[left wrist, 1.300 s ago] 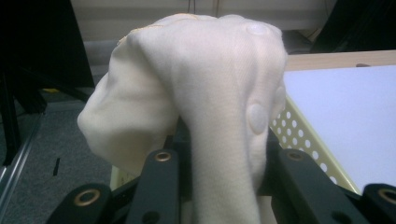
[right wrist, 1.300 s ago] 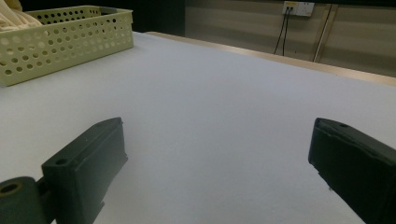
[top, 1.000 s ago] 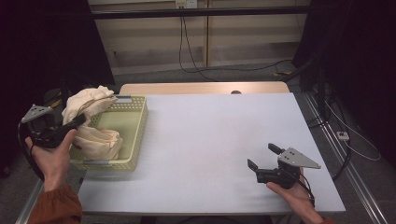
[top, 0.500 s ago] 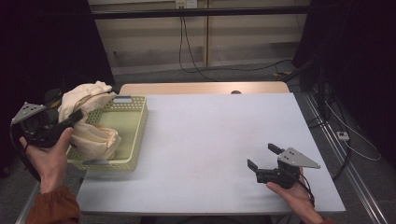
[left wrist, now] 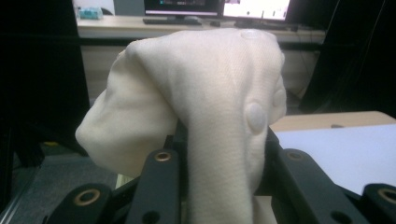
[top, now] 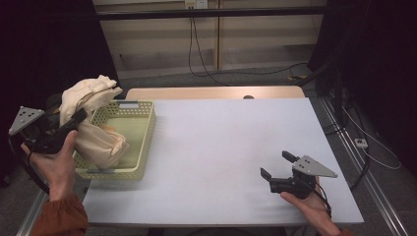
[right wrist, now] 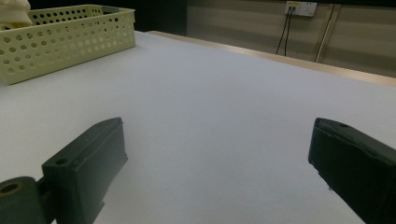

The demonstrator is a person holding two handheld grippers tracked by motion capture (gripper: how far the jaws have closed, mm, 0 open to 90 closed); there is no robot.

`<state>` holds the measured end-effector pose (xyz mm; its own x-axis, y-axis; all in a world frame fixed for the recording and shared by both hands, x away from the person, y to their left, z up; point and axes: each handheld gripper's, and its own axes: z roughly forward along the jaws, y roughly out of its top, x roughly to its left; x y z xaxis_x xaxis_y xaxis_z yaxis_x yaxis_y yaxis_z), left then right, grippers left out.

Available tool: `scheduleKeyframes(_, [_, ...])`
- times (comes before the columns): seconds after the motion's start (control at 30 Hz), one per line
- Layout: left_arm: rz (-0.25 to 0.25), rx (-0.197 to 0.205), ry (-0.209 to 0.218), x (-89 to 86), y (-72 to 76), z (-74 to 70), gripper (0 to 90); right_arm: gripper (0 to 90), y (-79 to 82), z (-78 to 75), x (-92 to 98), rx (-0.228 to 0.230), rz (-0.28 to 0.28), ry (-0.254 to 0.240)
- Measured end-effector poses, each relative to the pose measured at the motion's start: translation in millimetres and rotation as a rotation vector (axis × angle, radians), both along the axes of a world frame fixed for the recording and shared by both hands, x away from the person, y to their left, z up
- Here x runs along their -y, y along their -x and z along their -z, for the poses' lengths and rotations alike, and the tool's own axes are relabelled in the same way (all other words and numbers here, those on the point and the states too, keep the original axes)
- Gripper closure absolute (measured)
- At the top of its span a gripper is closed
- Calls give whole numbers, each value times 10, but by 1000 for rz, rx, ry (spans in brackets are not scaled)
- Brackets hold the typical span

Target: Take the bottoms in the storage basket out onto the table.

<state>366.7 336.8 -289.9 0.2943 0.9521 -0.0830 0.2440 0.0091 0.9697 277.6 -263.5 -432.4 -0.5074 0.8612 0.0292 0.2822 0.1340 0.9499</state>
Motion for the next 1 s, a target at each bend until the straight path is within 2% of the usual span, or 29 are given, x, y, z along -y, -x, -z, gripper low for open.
scheduleKeyframes(0.33, [2, 87, 18, 139, 12, -79, 709, 39, -7, 1, -4, 1, -4, 1])
scheduleKeyframes(0.47, [15, 147, 20, 219, 49, -114, 709, 39, -8, 1, -5, 1, -4, 2])
scheduleKeyframes(0.63, [27, 174, 27, 281, 63, -151, 709, 39, -7, 1, -7, 2, -5, 2])
scheduleKeyframes(0.73, [30, 189, 47, 298, 57, -153, 709, 39, -8, 2, -5, 1, -5, 1])
scheduleKeyframes(0.87, [61, 215, 70, 326, 27, -151, 708, 39, -8, 4, -10, -2, -4, 1])
scheduleKeyframes(1.0, [72, 236, 80, 380, 15, -167, 708, 39, -10, 4, -11, -2, -5, 0])
